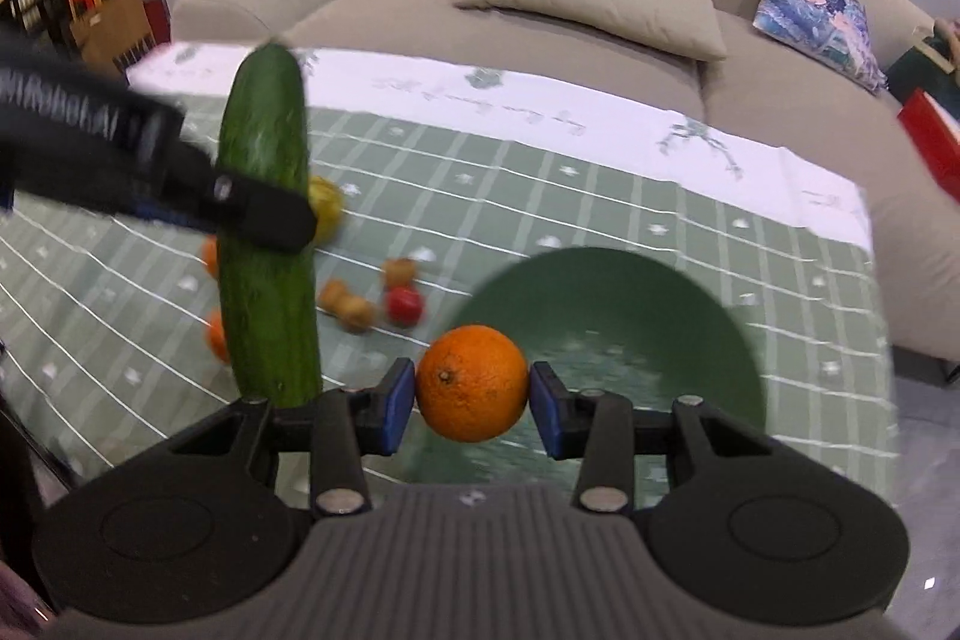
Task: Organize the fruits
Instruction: 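Carry the cucumber with the left tool while the right tool carries the orange into the colander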
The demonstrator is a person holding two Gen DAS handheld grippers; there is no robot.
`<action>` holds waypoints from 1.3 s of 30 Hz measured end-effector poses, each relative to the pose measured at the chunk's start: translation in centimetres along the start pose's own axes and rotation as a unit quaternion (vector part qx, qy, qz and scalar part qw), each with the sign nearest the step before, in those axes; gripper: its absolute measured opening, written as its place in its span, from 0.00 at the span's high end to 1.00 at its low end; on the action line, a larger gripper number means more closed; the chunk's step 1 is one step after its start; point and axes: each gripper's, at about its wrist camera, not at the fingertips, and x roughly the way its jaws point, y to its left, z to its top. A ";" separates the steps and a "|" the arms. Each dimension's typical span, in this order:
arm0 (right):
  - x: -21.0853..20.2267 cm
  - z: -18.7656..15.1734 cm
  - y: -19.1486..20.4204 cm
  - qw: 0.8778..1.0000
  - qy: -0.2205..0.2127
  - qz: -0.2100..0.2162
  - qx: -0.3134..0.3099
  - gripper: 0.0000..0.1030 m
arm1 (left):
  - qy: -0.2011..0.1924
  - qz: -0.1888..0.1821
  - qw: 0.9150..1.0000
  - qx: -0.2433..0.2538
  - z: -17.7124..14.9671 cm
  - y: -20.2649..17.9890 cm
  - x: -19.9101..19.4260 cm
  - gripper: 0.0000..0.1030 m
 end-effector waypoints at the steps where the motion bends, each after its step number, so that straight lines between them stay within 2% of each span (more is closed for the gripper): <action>1: 0.2 0.0 -0.6 1.000 0.005 -0.005 -0.009 0.63 | 0.004 -0.007 1.000 -0.002 0.1 -0.5 0.6 0.58; 6: 2.6 -0.4 -3.9 0.999 0.049 -0.003 -0.020 0.63 | 0.048 -0.025 0.998 -0.028 0.6 -1.4 5.6 0.58; 11: 5.6 -1.3 -5.1 0.995 0.093 0.004 -0.016 0.63 | 0.095 0.003 0.995 -0.029 -0.5 -1.4 9.5 0.59; 14: 6.9 -1.6 -5.0 0.993 0.120 0.015 -0.014 0.63 | 0.110 0.023 0.993 -0.020 -1.1 -1.5 10.4 0.59; 22: 8.9 -2.0 -3.8 0.983 0.169 0.067 -0.025 0.63 | 0.141 0.058 0.988 -0.015 -1.1 -1.3 10.6 0.59; 27: 9.4 -1.8 -1.7 0.976 0.186 0.110 -0.027 0.63 | 0.159 0.083 0.984 -0.012 -1.5 0.0 8.8 0.59; 32: 9.6 -1.9 1.0 0.966 0.204 0.151 -0.045 0.63 | 0.175 0.100 0.979 -0.033 -1.8 2.2 6.8 0.59; 35: 9.9 -2.0 2.3 0.963 0.214 0.150 -0.072 0.63 | 0.180 0.106 0.976 -0.052 -1.8 3.1 6.4 0.59; 39: 10.7 -2.5 2.6 0.961 0.229 0.119 -0.102 0.63 | 0.192 0.104 0.974 -0.054 -1.6 2.8 7.4 0.59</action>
